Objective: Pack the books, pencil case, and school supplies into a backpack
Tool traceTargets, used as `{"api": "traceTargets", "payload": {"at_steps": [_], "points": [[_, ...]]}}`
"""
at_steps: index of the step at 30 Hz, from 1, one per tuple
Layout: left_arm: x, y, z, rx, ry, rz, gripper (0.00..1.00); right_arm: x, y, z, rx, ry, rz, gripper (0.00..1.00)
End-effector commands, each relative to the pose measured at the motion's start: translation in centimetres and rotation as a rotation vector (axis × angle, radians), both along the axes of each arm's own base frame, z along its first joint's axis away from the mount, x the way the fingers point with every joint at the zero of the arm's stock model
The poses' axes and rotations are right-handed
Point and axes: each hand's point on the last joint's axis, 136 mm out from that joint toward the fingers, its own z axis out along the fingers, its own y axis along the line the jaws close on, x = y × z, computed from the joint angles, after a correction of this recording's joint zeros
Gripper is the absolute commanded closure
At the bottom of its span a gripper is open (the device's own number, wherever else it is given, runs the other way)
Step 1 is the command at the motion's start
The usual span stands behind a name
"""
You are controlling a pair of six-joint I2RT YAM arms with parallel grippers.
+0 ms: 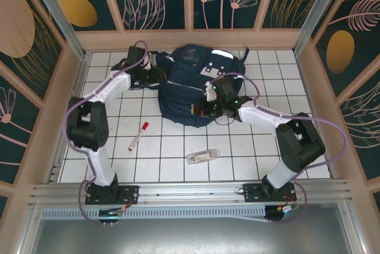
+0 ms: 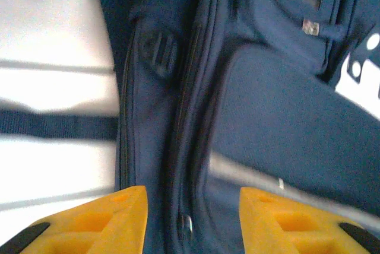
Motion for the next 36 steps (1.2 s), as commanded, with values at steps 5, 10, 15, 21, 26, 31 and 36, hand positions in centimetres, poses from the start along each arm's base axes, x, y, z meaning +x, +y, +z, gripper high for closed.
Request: {"api": "traceTargets", "payload": {"at_steps": [5,10,15,21,26,31,36], "points": [[-7.1,-1.6,0.2,-0.142,0.071,0.072,0.57,0.2,5.0,1.9,0.113,-0.028,0.089,1.00],[-8.1,-3.3,-0.9,-0.177,0.088,0.128,0.57,-0.5,6.9,1.8,0.142,-0.026,0.122,1.00],[-7.4,-3.8,-2.6,-0.159,0.109,0.169,0.57,-1.6,8.3,1.6,0.144,-0.023,0.151,1.00],[-7.3,-3.2,-5.3,-0.105,0.152,0.202,0.61,-1.6,8.1,1.4,0.127,-0.026,0.110,1.00],[-6.3,-2.1,-4.3,-0.014,0.090,0.197,0.98,-1.2,5.7,-0.1,0.058,0.006,0.048,1.00],[-4.5,-0.7,-4.4,0.039,0.069,0.183,1.00,-1.6,1.9,-1.5,-0.023,0.040,0.006,1.00],[-2.9,-0.5,-3.1,0.028,0.021,0.107,1.00,-1.0,-4.4,-2.9,-0.100,0.071,-0.103,1.00]]}}
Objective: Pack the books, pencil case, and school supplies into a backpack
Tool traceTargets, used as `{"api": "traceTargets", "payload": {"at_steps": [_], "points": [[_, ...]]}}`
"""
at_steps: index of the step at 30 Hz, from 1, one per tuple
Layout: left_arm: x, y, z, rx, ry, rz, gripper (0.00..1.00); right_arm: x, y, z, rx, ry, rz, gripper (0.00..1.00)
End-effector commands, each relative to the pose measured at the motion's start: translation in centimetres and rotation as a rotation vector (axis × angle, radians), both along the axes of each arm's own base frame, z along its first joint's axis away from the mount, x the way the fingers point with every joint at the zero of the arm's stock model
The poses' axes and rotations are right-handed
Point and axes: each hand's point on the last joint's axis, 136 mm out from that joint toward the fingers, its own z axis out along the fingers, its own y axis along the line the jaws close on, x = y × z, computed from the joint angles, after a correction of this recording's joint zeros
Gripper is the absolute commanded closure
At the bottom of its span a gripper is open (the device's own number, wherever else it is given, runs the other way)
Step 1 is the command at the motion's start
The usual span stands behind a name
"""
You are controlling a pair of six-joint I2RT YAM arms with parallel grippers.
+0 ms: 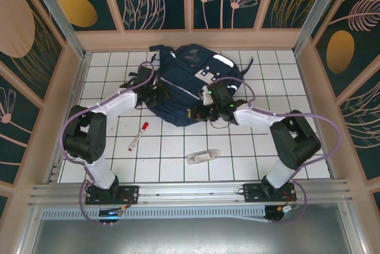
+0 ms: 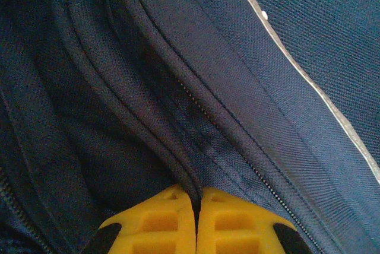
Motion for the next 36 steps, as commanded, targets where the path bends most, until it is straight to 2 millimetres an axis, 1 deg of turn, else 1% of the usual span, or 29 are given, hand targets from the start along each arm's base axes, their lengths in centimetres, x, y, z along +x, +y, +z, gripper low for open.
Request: {"api": "traceTargets", "payload": {"at_steps": [1,4,5,7,9,10,12,14,15,16,17,19,21,23,25,27,28,30,32,33,36], "points": [[3.0,1.7,1.9,0.072,-0.109,-0.036,1.00,0.0,-5.6,-1.1,-0.091,0.039,-0.091,1.00],[4.0,1.9,2.7,0.105,-0.150,-0.092,1.00,0.6,-9.2,-1.6,-0.133,0.042,-0.159,1.00],[4.3,1.5,3.0,0.097,-0.172,-0.135,1.00,1.0,-10.3,-1.8,-0.154,0.038,-0.183,1.00],[4.9,0.3,3.4,0.066,-0.205,-0.229,1.00,1.4,-12.0,-2.0,-0.206,0.026,-0.209,1.00],[5.6,-0.6,3.3,0.061,-0.199,-0.295,1.00,1.4,-12.7,-2.0,-0.254,0.015,-0.203,1.00],[5.9,-1.1,3.3,0.057,-0.187,-0.327,1.00,1.4,-12.7,-1.9,-0.262,0.008,-0.192,1.00],[6.3,-1.7,3.2,0.046,-0.170,-0.360,1.00,1.2,-12.2,-1.5,-0.241,0.000,-0.172,1.00],[6.9,-1.9,3.6,0.050,-0.187,-0.375,1.00,1.0,-11.3,-0.8,-0.204,-0.012,-0.147,1.00],[7.1,-1.8,3.7,0.061,-0.196,-0.374,0.97,0.8,-10.7,-0.3,-0.186,-0.018,-0.129,1.00],[7.3,-1.6,3.9,0.074,-0.202,-0.368,0.85,0.6,-10.0,0.1,-0.172,-0.028,-0.107,1.00],[7.1,-1.5,4.2,0.077,-0.210,-0.369,0.75,0.3,-9.2,0.4,-0.162,-0.035,-0.085,1.00],[6.2,-1.9,4.9,0.050,-0.211,-0.374,0.65,-0.1,-7.8,1.0,-0.146,-0.047,-0.054,1.00],[4.5,-2.8,5.5,0.023,-0.197,-0.355,0.60,-0.3,-6.7,1.4,-0.123,-0.051,-0.041,1.00],[2.2,-3.7,5.2,0.012,-0.162,-0.329,0.60,-0.2,-5.6,1.7,-0.092,-0.056,-0.029,1.00],[0.3,-3.6,4.0,0.010,-0.096,-0.248,0.60,0.0,-4.7,1.7,-0.087,-0.060,-0.012,1.00],[-0.9,-3.7,3.2,0.026,-0.061,-0.190,0.60,0.0,-4.2,1.4,-0.103,-0.060,0.004,1.00],[-1.4,-4.0,2.9,0.032,-0.055,-0.167,0.59,-0.1,-4.1,1.0,-0.121,-0.057,0.012,1.00],[-1.8,-5.2,2.9,0.026,-0.068,-0.137,0.58,0.1,-4.4,0.2,-0.166,-0.057,0.010,1.00],[-1.9,-5.9,2.5,0.011,-0.068,-0.094,0.57,0.1,-4.9,-0.5,-0.211,-0.052,0.006,1.00],[-1.9,-6.1,2.2,-0.002,-0.061,-0.072,0.58,-0.4,-4.5,-0.9,-0.224,-0.052,0.025,1.00],[-1.9,-6.7,0.9,-0.006,-0.043,-0.032,0.58,-0.5,-4.4,-1.2,-0.230,-0.055,0.026,1.00]]}}
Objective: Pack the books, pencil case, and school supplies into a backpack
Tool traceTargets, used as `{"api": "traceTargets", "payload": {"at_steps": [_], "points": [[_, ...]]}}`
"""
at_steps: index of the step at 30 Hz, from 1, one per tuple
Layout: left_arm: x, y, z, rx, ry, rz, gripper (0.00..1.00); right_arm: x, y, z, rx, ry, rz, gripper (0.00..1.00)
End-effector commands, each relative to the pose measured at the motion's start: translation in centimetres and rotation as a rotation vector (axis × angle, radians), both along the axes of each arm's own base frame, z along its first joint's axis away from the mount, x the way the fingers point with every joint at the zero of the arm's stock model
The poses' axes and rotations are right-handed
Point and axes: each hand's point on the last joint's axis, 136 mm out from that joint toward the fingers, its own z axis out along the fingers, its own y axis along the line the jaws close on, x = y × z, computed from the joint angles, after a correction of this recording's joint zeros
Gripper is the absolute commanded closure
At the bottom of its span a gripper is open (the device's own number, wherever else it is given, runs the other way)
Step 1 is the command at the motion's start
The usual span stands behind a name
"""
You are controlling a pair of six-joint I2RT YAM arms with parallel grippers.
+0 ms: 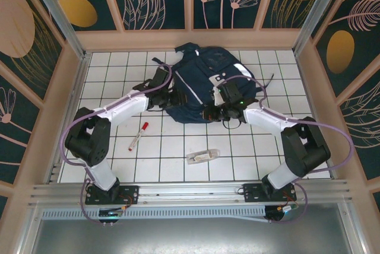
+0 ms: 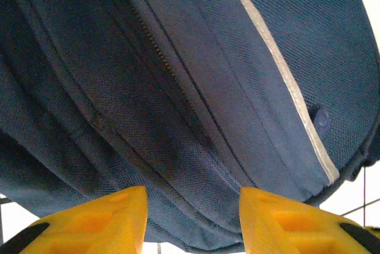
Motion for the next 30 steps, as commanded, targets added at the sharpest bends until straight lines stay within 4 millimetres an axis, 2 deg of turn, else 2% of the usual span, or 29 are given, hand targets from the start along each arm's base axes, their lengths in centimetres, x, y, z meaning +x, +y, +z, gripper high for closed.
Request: {"api": "traceTargets", "payload": {"at_steps": [1,4,6,9,13,19,21,23,24,27,30], "points": [[1.4,-0.1,-0.9,-0.021,-0.007,0.132,0.58,-0.4,0.4,-0.4,-0.029,0.003,0.026,1.00],[1.2,-0.2,-2.7,0.005,0.023,0.146,0.56,-0.4,0.7,-1.1,-0.046,0.009,0.034,1.00],[1.1,-0.2,-4.1,0.019,0.048,0.155,0.56,-0.3,0.8,-1.7,-0.070,0.009,0.039,0.89],[0.9,-0.2,-5.4,0.020,0.071,0.168,0.57,-0.1,0.9,-2.6,-0.095,0.016,0.048,0.81],[0.7,0.0,-6.0,0.023,0.080,0.181,0.58,0.3,1.2,-3.9,-0.153,0.031,0.052,0.74],[0.5,0.3,-6.0,0.023,0.080,0.187,0.59,1.4,0.4,-5.1,-0.315,0.009,0.008,0.73],[0.5,0.5,-5.9,0.026,0.075,0.190,0.59,1.7,0.0,-5.0,-0.336,-0.004,-0.012,0.74],[0.4,0.5,-5.8,0.029,0.072,0.189,0.59,1.8,-0.2,-4.8,-0.344,-0.013,-0.014,0.94],[0.4,0.6,-5.8,0.035,0.071,0.189,0.59,1.9,-0.3,-4.6,-0.350,-0.019,-0.015,1.00],[0.3,1.1,-6.0,0.060,0.064,0.193,0.59,2.0,-0.9,-4.2,-0.380,-0.028,-0.018,1.00],[0.0,2.1,-6.8,0.104,0.058,0.201,0.59,1.9,-2.3,-4.1,-0.425,-0.016,-0.028,1.00]]}}
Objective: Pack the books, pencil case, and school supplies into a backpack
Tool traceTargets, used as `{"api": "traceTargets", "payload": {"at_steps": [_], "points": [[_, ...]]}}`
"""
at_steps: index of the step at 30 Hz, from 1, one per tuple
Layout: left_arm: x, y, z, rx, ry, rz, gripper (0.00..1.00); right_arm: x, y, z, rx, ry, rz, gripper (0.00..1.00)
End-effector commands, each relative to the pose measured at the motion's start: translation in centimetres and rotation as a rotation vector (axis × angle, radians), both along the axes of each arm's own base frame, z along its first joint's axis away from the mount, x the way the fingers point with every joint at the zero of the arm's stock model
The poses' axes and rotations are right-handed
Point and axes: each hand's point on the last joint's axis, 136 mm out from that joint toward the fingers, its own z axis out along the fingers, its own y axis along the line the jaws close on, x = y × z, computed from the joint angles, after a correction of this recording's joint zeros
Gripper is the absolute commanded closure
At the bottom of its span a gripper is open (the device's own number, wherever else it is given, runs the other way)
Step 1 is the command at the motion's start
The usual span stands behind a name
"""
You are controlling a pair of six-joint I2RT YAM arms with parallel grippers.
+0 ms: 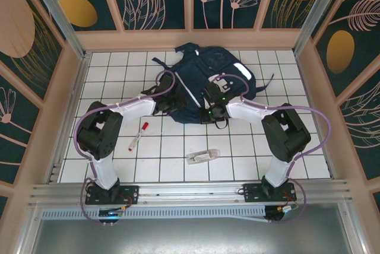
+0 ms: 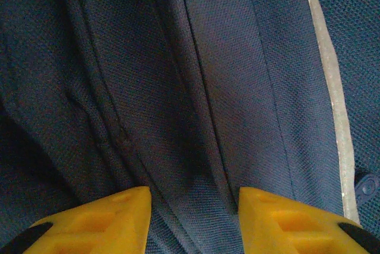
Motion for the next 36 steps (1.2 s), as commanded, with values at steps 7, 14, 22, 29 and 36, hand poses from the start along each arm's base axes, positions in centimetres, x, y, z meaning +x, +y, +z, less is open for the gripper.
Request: {"api": "traceTargets", "payload": {"at_steps": [7,14,22,29,36], "points": [[-2.9,3.6,-4.6,0.153,0.076,0.023,0.60,1.2,-4.8,1.4,-0.098,-0.024,-0.060,1.00],[-2.7,1.1,-2.3,0.022,0.058,-0.034,0.62,1.2,-0.7,5.5,0.087,-0.005,-0.079,0.61],[-1.6,0.4,-3.4,0.018,0.113,0.021,0.67,3.9,-0.9,6.5,0.097,-0.097,-0.169,0.57],[-1.5,0.0,-4.9,-0.003,0.167,0.063,1.00,3.9,0.3,8.8,0.193,-0.137,-0.138,0.57],[0.6,-0.8,2.6,-0.050,0.039,0.049,1.00,1.8,0.7,8.2,0.220,-0.109,-0.047,0.57]]}}
